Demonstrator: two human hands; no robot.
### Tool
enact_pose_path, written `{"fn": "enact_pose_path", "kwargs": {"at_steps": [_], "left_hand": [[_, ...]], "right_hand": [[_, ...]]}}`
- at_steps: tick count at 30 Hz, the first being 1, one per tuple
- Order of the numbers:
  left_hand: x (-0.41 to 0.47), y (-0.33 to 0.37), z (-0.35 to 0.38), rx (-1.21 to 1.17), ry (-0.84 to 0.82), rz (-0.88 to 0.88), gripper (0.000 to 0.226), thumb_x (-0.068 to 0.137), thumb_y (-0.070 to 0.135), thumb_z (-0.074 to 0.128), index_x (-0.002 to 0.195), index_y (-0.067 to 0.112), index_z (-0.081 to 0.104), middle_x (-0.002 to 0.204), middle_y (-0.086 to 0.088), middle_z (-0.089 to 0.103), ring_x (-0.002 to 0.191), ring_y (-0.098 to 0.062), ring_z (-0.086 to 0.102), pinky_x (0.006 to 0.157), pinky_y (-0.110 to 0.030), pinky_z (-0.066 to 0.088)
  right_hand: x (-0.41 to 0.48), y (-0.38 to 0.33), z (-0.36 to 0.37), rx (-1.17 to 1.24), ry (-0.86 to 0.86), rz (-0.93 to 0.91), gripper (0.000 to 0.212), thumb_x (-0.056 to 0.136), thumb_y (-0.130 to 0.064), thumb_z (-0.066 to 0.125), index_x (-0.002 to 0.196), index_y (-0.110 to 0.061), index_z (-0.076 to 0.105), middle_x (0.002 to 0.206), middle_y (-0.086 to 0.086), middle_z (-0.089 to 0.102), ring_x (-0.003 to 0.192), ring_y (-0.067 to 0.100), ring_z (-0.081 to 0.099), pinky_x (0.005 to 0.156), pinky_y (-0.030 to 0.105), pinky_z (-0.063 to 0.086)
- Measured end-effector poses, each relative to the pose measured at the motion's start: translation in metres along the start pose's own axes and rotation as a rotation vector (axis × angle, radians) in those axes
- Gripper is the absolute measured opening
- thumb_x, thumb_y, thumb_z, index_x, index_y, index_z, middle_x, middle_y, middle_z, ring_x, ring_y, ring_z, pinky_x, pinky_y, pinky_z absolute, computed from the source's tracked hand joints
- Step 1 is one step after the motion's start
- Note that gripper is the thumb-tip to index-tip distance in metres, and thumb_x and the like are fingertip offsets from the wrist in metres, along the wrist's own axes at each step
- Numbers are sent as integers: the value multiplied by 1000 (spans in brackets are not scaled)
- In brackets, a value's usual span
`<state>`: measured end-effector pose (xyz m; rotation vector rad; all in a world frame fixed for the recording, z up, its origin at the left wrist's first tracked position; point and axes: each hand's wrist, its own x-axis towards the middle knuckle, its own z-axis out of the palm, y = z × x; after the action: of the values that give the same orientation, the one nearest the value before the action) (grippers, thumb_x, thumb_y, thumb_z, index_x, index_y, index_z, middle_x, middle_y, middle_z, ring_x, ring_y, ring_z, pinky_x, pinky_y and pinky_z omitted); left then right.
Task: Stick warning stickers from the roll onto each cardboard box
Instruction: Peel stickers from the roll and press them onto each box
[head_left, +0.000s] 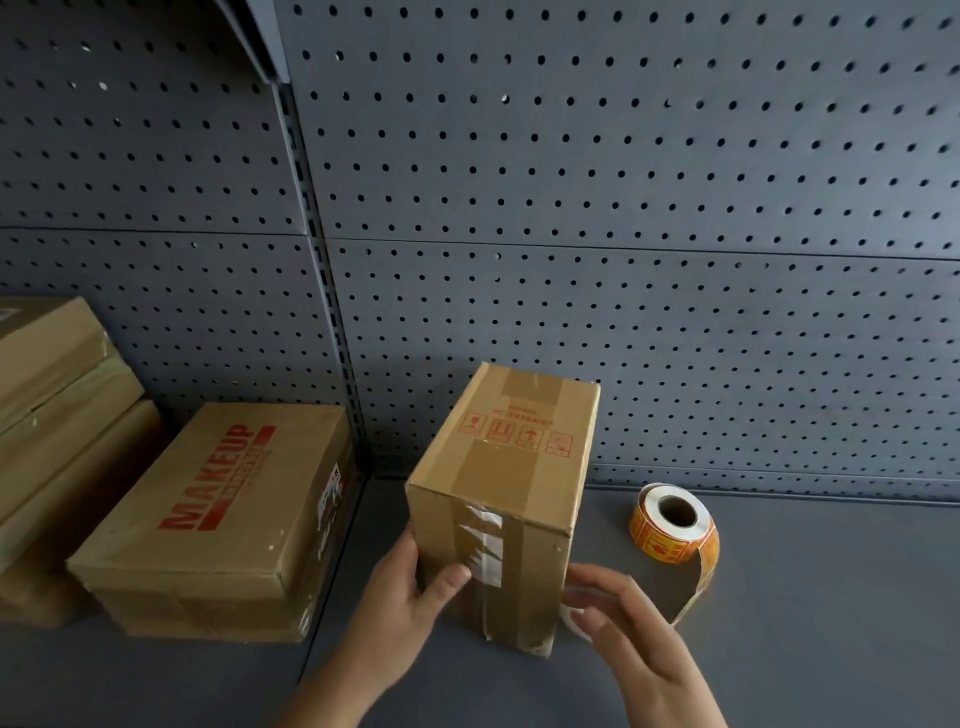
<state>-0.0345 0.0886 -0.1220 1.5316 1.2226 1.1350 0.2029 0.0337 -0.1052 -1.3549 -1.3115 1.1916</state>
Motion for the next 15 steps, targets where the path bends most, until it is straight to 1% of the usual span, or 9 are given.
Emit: {"fn": "enact_pose_path", "kwargs": {"at_steps": [3,5,7,8,10,11,12,13,15], "left_hand": [[2,-1,-2,17,-10,-2,74,73,83,57,131,38,50,117,26,68,112,4,62,90,-18,51],[-2,-3,-1,-27,36,5,81,75,78,60,143,37,43,130,25,62,123,3,57,99,-19,49],[-12,-4,4,-55,208,6,82,80,70,63,151,42,32,148,25,47,136,0,46,109,-27,41],[-20,-2,10,-52,326,4,75,84,64,63,150,48,31,153,26,40,139,1,41,111,-31,38],[-41,3,26,29,519,57,60,90,53,63,144,55,36,155,27,36,138,5,39,110,-31,40],[-50,3,35,79,562,112,60,91,50,64,144,54,37,155,25,37,140,5,38,108,-31,43],[-58,0,43,120,571,168,64,88,51,65,145,51,38,156,23,37,142,3,37,108,-31,44],[-64,-5,50,141,547,212,67,85,58,63,146,51,37,157,23,36,144,0,34,110,-30,41],[-66,-12,61,232,460,266,71,86,72,52,150,53,29,160,26,27,148,2,27,114,-20,32]], "right_hand": [[3,-4,-4,9,9,13,31,97,4,55,116,-16,68,107,0,77,109,11,69,101,36,51],[7,-8,-8,19,39,6,31,97,5,54,115,-16,68,107,-4,76,106,11,70,97,36,54],[16,-15,-14,40,83,-12,32,98,6,52,114,-17,68,106,-7,76,104,11,71,92,31,57],[23,-19,-18,52,118,-21,32,99,5,51,114,-18,68,106,-7,76,105,11,71,92,28,57],[42,-25,-25,93,174,-22,31,102,-1,50,115,-21,69,110,-7,75,109,11,70,97,29,54],[54,-28,-27,107,195,-12,29,103,-6,50,115,-24,69,113,-8,74,111,10,69,102,31,50],[67,-31,-29,107,213,2,28,103,-11,50,117,-28,69,115,-9,72,113,9,67,106,34,48],[80,-32,-31,97,220,9,28,104,-16,50,119,-31,67,119,-12,70,115,7,65,109,37,45],[104,-33,-31,72,193,22,31,105,-24,48,130,-35,62,128,-18,65,122,5,59,114,39,41]]}}
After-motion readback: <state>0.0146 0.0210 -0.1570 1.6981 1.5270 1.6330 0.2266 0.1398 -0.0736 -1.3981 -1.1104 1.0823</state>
